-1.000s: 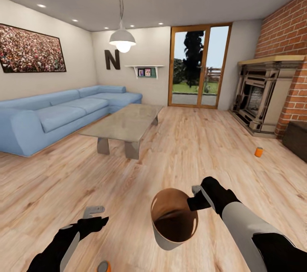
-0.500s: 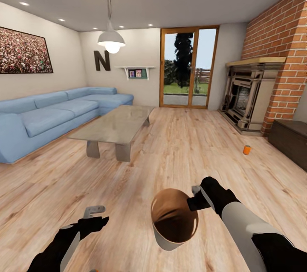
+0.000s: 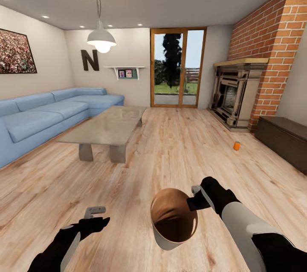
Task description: Put the three can of soda from the living room inside the tash can in the kitchen.
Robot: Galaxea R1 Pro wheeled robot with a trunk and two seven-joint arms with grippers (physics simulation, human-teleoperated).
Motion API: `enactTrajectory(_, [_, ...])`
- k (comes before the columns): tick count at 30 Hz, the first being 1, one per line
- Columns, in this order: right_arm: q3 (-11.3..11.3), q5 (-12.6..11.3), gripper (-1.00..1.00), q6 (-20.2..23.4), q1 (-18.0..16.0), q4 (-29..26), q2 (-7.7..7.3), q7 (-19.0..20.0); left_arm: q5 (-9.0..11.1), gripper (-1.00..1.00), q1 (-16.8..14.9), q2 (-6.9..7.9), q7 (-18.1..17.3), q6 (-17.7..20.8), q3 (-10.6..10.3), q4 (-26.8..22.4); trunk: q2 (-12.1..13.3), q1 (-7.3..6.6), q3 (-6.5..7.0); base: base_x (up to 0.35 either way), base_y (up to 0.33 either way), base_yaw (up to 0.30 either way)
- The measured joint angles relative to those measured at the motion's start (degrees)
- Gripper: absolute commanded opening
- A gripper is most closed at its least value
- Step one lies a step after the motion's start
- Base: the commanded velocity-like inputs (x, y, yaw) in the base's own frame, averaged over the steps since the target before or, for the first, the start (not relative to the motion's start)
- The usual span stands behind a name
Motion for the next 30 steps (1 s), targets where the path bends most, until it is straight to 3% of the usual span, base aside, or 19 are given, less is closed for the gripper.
enactTrajectory(8, [0.0,-0.4,-1.0,0.1,0.0,0.0,-0.04,0.0,-0.1,1.0,0.0,-0.2,0.0,-0.1,0.0,0.0,0.0,0.0,0.0,-0.043,0.259,-0.248])
enactTrajectory(23, [0.0,0.0,-1.0,1.5,-0.3,0.0,-0.1,0.1,-0.3,1.0,0.0,-0.41,0.7,1.5,0.2,0.7,0.0,0.0,-0.12,-0.005,0.022,-0.11])
enactTrajectory(27, [0.1,0.6,-1.0,8.4,-3.6,-0.3,-0.13,0.0,-0.3,1.0,0.0,-0.42,0.8,5.0,0.2,0.7,0.0,0.0,-0.26,0.0,0.0,-0.006])
enactTrajectory(30, [0.0,0.4,-1.0,8.5,-6.3,-0.5,-0.13,0.0,-0.3,1.0,0.0,-0.45,0.9,6.5,0.4,0.8,0.0,0.0,-0.36,0.0,0.0,-0.002])
